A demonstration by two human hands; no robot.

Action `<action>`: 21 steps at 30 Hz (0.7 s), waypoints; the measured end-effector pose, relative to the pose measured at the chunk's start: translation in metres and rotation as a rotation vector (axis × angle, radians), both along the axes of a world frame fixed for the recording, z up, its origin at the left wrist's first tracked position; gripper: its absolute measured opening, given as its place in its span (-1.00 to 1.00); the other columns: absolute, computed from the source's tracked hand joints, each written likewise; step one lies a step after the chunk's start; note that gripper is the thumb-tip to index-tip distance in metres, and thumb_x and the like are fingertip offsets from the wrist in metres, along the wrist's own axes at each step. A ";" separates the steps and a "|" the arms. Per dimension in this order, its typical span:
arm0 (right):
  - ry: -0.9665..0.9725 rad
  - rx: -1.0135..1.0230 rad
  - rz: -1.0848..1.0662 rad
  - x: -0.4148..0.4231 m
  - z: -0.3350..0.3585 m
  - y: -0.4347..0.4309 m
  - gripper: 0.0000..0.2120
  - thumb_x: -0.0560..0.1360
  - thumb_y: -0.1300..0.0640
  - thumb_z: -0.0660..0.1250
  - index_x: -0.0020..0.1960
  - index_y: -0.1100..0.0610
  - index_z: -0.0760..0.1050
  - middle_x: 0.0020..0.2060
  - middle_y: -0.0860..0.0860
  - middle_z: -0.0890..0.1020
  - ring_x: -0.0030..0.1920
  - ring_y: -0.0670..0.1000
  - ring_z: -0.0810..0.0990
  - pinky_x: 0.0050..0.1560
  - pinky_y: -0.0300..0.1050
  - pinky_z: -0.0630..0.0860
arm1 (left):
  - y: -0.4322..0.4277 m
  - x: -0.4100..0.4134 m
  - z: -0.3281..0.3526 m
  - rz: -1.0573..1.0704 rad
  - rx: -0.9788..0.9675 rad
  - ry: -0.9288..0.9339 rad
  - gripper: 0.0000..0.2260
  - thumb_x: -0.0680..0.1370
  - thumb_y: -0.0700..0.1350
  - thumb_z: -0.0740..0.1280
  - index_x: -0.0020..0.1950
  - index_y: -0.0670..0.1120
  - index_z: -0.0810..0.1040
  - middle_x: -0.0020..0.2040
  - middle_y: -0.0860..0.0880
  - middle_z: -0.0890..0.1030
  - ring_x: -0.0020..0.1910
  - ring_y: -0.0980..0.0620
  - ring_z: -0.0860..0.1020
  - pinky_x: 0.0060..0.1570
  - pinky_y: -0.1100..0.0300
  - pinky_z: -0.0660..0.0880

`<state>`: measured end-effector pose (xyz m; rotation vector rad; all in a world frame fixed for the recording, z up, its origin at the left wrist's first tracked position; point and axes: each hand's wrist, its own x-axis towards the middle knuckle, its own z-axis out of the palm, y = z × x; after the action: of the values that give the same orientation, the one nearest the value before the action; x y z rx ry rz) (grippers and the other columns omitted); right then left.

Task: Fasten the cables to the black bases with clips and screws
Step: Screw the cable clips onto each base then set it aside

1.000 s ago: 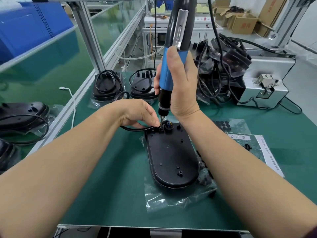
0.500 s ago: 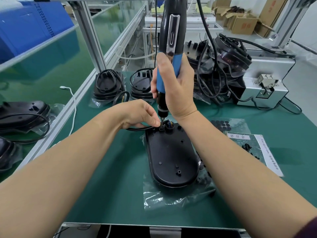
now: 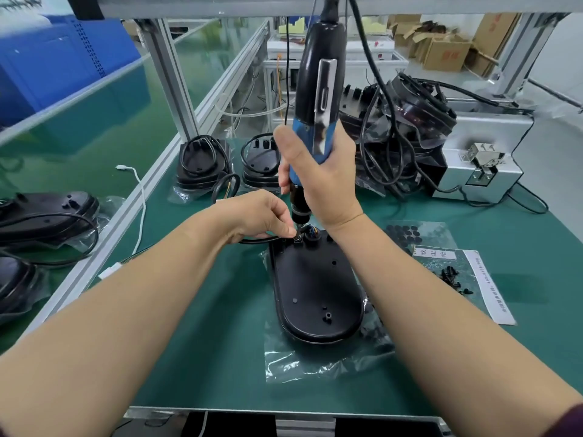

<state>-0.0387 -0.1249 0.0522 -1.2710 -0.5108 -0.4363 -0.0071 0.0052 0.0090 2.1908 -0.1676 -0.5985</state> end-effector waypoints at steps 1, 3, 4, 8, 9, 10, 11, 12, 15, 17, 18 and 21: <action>0.004 -0.004 -0.003 -0.001 0.000 0.000 -0.66 0.44 0.01 0.42 -0.07 0.24 0.39 -0.46 0.21 0.47 -0.54 0.24 0.45 -0.52 0.01 0.44 | 0.000 0.000 0.001 -0.008 0.009 -0.004 -0.69 0.42 -0.21 0.52 -0.48 0.07 0.62 -0.45 0.15 0.58 -0.24 0.13 0.51 -0.05 0.14 0.49; 0.022 0.018 -0.009 -0.004 0.000 0.000 -0.64 0.42 0.00 0.43 -0.06 0.26 0.40 -0.45 0.22 0.47 -0.53 0.21 0.45 -0.51 0.03 0.45 | 0.000 0.001 0.001 -0.021 0.014 -0.010 -0.71 0.41 -0.20 0.53 -0.46 0.06 0.63 -0.42 0.11 0.58 -0.25 0.10 0.50 -0.08 0.15 0.47; 0.032 0.036 -0.012 -0.005 0.002 -0.002 -0.62 0.41 0.00 0.44 -0.06 0.27 0.40 -0.45 0.23 0.47 -0.52 0.17 0.45 -0.50 0.03 0.45 | 0.000 0.002 0.001 -0.024 0.011 -0.008 -0.75 0.41 -0.21 0.53 -0.43 0.03 0.64 -0.37 0.05 0.60 -0.22 0.06 0.50 -0.07 0.12 0.47; -0.020 0.049 0.016 -0.004 0.022 -0.018 -0.64 0.44 0.07 0.43 -0.02 0.34 0.42 -0.44 0.16 0.49 -0.53 0.11 0.47 -0.46 -0.04 0.47 | 0.001 0.002 0.003 -0.058 0.012 0.004 -0.89 0.43 -0.25 0.50 -0.25 -0.10 0.63 -0.25 -0.10 0.54 -0.23 0.00 0.43 -0.17 0.14 0.38; -0.050 0.044 -0.002 -0.003 0.028 -0.024 -0.68 0.47 0.10 0.42 -0.02 0.32 0.42 -0.43 0.11 0.50 -0.53 0.09 0.48 -0.45 -0.06 0.47 | 0.000 0.002 0.003 -0.064 0.017 0.008 -0.90 0.44 -0.25 0.49 -0.24 -0.11 0.63 -0.27 -0.09 0.54 -0.26 0.02 0.43 -0.21 0.17 0.38; -0.076 0.052 -0.038 -0.003 0.034 -0.031 -0.74 0.49 0.13 0.42 -0.02 0.29 0.42 -0.41 0.08 0.51 -0.52 0.07 0.48 -0.44 -0.09 0.48 | 0.000 0.002 0.004 -0.069 0.018 0.017 -0.91 0.44 -0.26 0.48 -0.23 -0.11 0.63 -0.27 -0.07 0.55 -0.27 0.05 0.44 -0.21 0.21 0.39; -0.085 0.078 -0.083 -0.002 0.037 -0.038 -0.78 0.52 0.17 0.41 -0.02 0.27 0.42 -0.38 0.06 0.52 -0.52 0.05 0.48 -0.44 -0.11 0.48 | -0.001 0.002 0.005 -0.070 0.015 0.031 -0.91 0.45 -0.26 0.47 -0.21 -0.11 0.63 -0.26 -0.05 0.56 -0.25 0.07 0.47 -0.18 0.23 0.41; -0.071 0.121 -0.133 -0.002 0.037 -0.047 -0.81 0.53 0.18 0.40 0.00 0.25 0.42 -0.36 0.06 0.51 -0.51 0.04 0.48 -0.43 -0.12 0.48 | -0.001 0.002 0.007 -0.072 0.010 0.044 -0.91 0.46 -0.26 0.46 -0.20 -0.11 0.62 -0.26 -0.02 0.58 -0.23 0.10 0.49 -0.15 0.25 0.43; 0.065 0.260 -0.303 -0.003 0.026 -0.077 -0.76 0.54 0.13 0.41 0.06 0.23 0.41 -0.33 0.07 0.51 -0.49 0.04 0.45 -0.42 -0.12 0.46 | 0.000 0.002 0.009 -0.077 -0.005 0.072 -0.92 0.49 -0.24 0.44 -0.18 -0.09 0.62 -0.26 0.04 0.60 -0.20 0.14 0.51 -0.09 0.25 0.45; 0.174 0.357 -0.428 -0.003 0.012 -0.101 -0.74 0.53 0.11 0.43 0.05 0.19 0.39 -0.36 0.05 0.49 -0.47 0.04 0.45 -0.42 -0.11 0.46 | -0.002 0.000 0.009 -0.081 0.019 0.065 -0.95 0.47 -0.18 0.47 -0.14 -0.12 0.62 -0.20 0.02 0.61 -0.12 0.11 0.52 0.05 0.19 0.46; 0.223 0.414 -0.499 -0.004 0.005 -0.113 -0.74 0.53 0.12 0.43 0.05 0.18 0.38 -0.38 0.04 0.49 -0.46 0.04 0.45 -0.42 -0.11 0.46 | -0.004 0.000 0.008 -0.093 0.045 0.041 -0.90 0.45 -0.15 0.50 -0.14 -0.13 0.62 -0.19 0.01 0.60 -0.11 0.09 0.52 0.07 0.16 0.44; 0.358 0.591 -0.701 -0.004 -0.017 -0.144 -0.70 0.49 0.20 0.43 0.08 0.18 0.33 -0.33 0.05 0.51 -0.43 0.04 0.49 -0.40 -0.11 0.48 | -0.007 -0.002 0.005 -0.096 0.058 -0.008 -0.86 0.42 -0.14 0.52 -0.17 -0.14 0.60 -0.23 -0.01 0.56 -0.15 0.04 0.47 0.03 0.15 0.36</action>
<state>-0.0428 -0.2685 0.0350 -0.8843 0.3771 -0.8480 -0.0095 -0.0019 0.0137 2.2513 -0.2632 -0.6558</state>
